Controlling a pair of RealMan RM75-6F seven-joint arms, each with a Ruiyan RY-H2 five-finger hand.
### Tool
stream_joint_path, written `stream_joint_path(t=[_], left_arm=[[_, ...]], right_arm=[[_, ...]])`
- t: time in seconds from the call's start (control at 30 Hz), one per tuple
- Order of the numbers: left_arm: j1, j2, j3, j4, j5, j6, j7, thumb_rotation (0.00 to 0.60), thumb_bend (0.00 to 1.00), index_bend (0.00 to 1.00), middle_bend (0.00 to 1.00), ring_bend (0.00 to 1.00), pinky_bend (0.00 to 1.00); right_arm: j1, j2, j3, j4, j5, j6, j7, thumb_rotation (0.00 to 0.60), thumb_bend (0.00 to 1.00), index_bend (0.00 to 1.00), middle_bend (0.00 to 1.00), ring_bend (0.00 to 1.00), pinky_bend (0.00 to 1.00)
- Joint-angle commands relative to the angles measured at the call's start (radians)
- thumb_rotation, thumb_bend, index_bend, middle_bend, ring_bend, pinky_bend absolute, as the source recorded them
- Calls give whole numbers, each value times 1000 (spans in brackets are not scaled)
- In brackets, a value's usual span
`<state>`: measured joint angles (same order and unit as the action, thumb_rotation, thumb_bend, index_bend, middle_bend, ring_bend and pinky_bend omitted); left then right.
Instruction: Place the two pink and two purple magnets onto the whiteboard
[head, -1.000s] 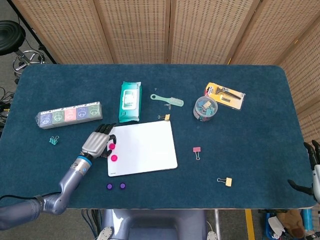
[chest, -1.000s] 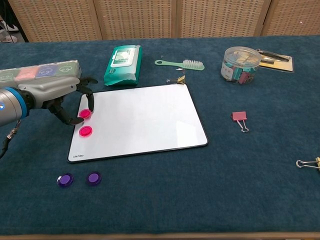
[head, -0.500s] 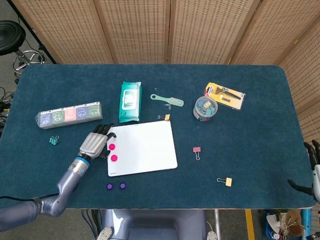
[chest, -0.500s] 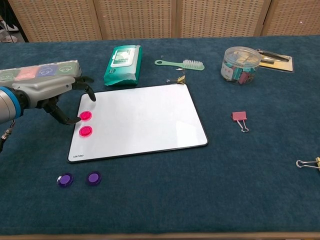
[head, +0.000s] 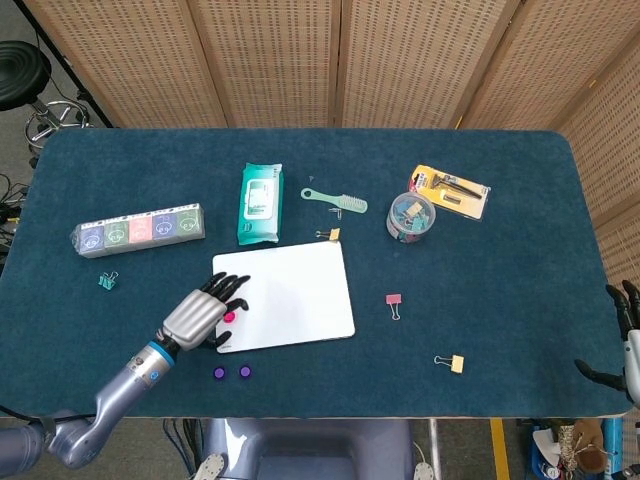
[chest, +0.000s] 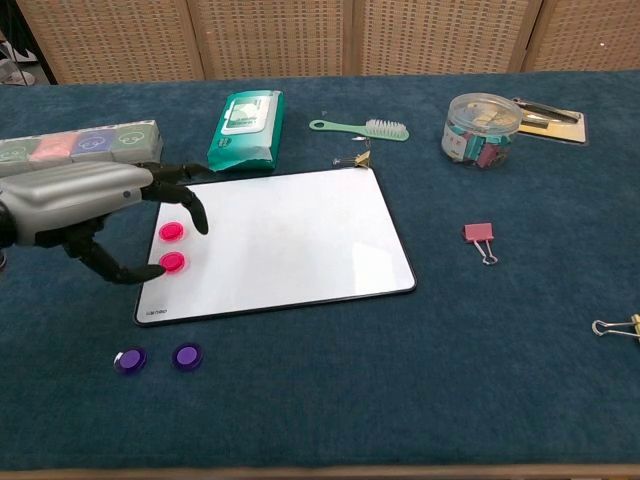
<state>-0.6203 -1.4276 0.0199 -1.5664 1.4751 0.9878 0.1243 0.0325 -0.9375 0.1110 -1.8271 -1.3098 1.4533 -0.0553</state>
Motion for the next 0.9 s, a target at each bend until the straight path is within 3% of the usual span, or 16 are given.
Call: stream_joint_path(t=[0.03,0.3,0.9], left_arm=[[15,29,56,-47,71,21,-2,600,338,340,0,0,0],[22,25,106,-77,140,14,47,600,337,344,0,0,0],[57,-66,118,-14,143,12,186,600,338,344,0,0,0]], right_arm=[[0,0,0,0,0,0,-2,600,0,0,0,0,0],[0,0,0,0,2,-1,0,600,0,0,0,0,0],[0,4,1,1,6,-5,10,600,0,0,0,0,0]])
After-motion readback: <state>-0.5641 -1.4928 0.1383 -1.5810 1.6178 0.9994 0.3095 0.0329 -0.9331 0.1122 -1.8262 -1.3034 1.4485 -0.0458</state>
